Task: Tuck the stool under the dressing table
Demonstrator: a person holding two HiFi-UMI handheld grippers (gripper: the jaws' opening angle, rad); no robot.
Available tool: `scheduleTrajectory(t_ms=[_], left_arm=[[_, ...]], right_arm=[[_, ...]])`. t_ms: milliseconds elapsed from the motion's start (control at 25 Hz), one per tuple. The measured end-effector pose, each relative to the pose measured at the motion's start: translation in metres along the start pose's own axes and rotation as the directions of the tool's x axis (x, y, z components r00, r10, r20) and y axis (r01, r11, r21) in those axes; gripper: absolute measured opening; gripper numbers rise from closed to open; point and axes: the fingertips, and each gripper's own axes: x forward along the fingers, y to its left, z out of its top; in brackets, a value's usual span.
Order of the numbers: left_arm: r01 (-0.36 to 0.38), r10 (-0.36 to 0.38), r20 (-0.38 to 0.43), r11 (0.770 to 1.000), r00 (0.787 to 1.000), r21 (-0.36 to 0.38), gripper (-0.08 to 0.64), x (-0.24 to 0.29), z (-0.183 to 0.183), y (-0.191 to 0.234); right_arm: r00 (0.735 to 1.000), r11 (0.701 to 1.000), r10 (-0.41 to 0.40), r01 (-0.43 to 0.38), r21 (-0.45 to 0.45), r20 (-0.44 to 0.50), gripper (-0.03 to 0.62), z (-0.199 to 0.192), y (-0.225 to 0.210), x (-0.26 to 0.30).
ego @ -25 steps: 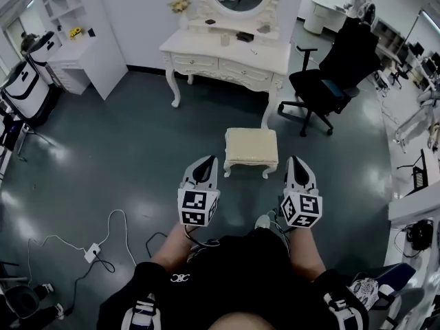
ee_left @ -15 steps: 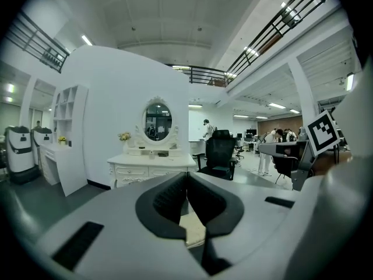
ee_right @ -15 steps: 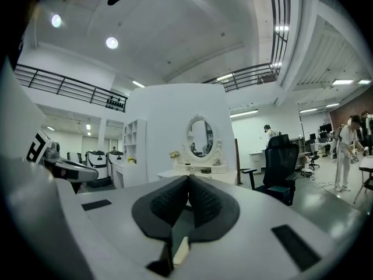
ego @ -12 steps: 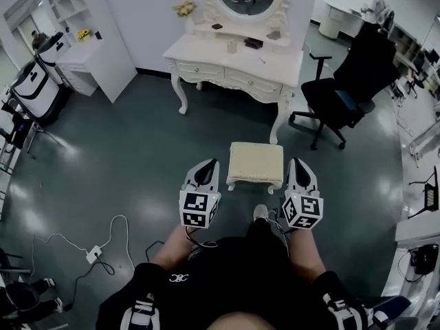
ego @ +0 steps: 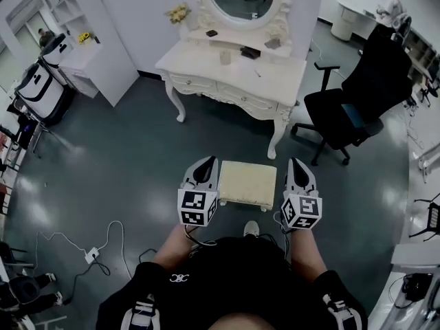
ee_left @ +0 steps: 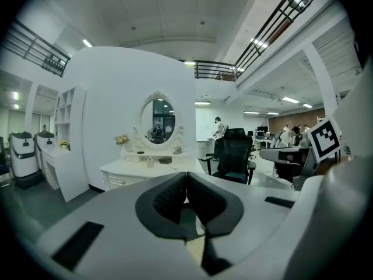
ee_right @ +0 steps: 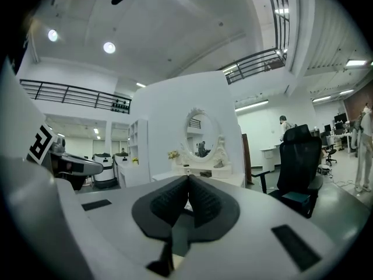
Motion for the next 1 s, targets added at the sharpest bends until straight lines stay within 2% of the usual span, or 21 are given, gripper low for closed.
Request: scheduleTrajectory(t_ms=[120,280,600,840,1000], left_arm=[[-0.016,0.017,-0.008,0.999,1.000,0.036,0.020,0.035,0.008,-0.011],[-0.039,0.039,-0.028,0.999,0.999,0.011,0.020,0.061,0.007,-0.011],[-0.077,0.078,-0.068,0.997,0.995,0.010,0.020,0.075,-0.002,0.027],[-0.051,0.052,-0.104,0.999,0.993,0.013,0.020,0.089,-0.020,0.048],[-0.034,0.033,-0.153,0.999,0.988,-0.001,0.020,0.095,-0.047,0.056]], right_arm=[[0.999,1.000,0.028,-0.027,0.005,-0.018,0.014,0.001,-0.027,0.028],[0.996,0.997,0.070,-0.070,-0.010,-0.047,0.014,-0.001,-0.042,0.063],[0.992,0.995,0.098,-0.098,0.007,-0.079,0.014,-0.011,-0.027,0.102],[0.989,0.995,0.097,-0.097,0.002,-0.109,0.014,-0.026,-0.014,0.118],[0.979,0.996,0.092,-0.093,0.004,-0.183,0.014,-0.058,-0.008,0.118]])
